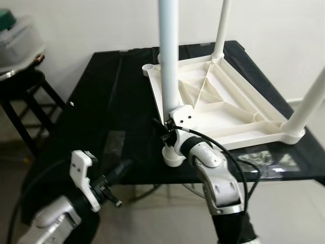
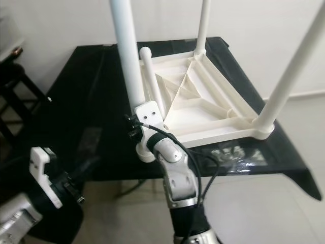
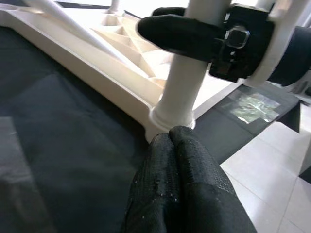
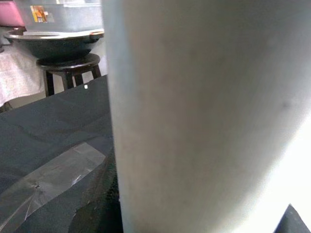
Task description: Building children table
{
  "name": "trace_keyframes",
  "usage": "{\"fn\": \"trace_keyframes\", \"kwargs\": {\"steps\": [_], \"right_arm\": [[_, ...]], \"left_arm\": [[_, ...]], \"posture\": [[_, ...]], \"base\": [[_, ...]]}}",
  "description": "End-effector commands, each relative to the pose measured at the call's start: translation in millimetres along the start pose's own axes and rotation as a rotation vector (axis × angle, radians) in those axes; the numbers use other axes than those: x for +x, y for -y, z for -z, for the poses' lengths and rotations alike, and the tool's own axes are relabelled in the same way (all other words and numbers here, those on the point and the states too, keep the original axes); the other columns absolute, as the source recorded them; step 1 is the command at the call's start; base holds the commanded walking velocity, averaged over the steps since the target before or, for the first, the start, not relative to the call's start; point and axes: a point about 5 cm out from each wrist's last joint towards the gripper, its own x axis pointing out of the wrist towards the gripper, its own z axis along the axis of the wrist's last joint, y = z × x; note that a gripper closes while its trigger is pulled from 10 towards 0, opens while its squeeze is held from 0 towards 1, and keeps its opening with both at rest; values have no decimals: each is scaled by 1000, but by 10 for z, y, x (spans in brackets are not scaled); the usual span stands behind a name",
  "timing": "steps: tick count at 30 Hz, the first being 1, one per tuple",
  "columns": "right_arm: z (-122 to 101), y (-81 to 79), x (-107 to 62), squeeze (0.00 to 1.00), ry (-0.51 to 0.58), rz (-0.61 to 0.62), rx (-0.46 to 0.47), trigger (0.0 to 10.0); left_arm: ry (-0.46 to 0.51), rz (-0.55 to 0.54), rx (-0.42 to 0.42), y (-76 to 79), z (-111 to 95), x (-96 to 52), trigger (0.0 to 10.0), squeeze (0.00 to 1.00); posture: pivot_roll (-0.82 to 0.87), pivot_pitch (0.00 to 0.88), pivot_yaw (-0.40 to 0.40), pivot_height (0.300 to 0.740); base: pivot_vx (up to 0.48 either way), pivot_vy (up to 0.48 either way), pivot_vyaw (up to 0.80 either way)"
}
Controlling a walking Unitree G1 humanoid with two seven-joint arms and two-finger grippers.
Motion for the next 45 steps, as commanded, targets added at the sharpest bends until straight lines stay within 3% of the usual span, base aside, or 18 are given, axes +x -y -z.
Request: {"fn": "trace_keyframes", "kwargs": {"steps": [1,2,3,4,5,9,13,14,15,16,22,28,29,31,32,40,43,45], "right_arm": [[282,-54,-3,0,-157,-28,-27,2431],[275,-76,4,0,-158,-60,-19,2431],[232,-90,13,0,-149,-95,-13,10000],[232,-90,13,0,-149,-95,-13,10000],[177,-106,20,1000,-138,-123,-9,10000],[-71,-103,66,1000,-47,-349,61,10000],[-212,-53,41,1000,23,-537,10,10000],[-259,2,-16,1000,50,-689,-25,10000],[-284,64,-67,627,69,-815,-83,10000],[-298,111,-105,0,78,-895,-124,10000],[-302,313,-20,0,10,-1061,-131,10000],[-365,465,140,0,-2,-1055,-66,9922],[-358,475,145,0,-11,-1068,-64,2471],[-353,481,148,0,-16,-1077,-63,2471],[-345,487,147,0,-26,-1087,-61,0],[-331,592,120,0,-29,-1148,-69,0],[-314,671,102,0,-23,-1123,-91,0],[-262,767,43,0,-6,-984,-136,0]], "left_arm": [[-14,-11,12,-37,30,-7,10000,0],[-9,-17,14,-42,29,-6,10000,0],[-3,-23,14,-45,28,-5,10000,0],[-3,-23,14,-45,28,-5,10000,0],[1,-29,15,-47,27,-5,10000,0],[4,-24,13,-37,25,2,10000,0],[6,-20,10,-26,26,9,10000,0],[7,-17,9,-15,24,13,10000,0],[9,-16,9,-2,22,17,10000,0],[10,-15,10,7,20,20,10000,0],[16,-14,9,55,6,6,10000,0],[15,-12,7,123,-10,-25,10000,0],[15,-11,6,133,-13,-30,10000,0],[14,-11,6,139,-15,-33,10000,0],[14,-11,5,143,-16,-37,10000,0],[9,-10,3,145,-15,-45,10000,0],[8,-11,1,144,-11,-43,10000,0],[12,-13,0,135,-11,-24,10000,0]], "posture": [[5,99,40,740],[5,98,39,740],[5,95,39,740],[5,95,39,740],[5,95,39,740],[4,95,37,740],[7,101,31,740],[11,106,26,740],[18,112,22,740],[18,112,22,740],[42,141,17,740],[59,170,10,740],[64,179,11,740],[64,179,11,740],[66,184,11,740],[64,186,13,740],[53,181,13,740],[25,176,-5,740]], "base": [[0,0,0],[0,0,0],[0,0,0],[0,0,0],[0,0,0],[0,0,0],[0,0,0],[0,0,0],[0,0,0],[0,0,0],[0,0,0],[0,0,0],[0,0,0],[0,0,0],[0,0,0],[0,0,0],[0,0,0],[0,0,0]]}}
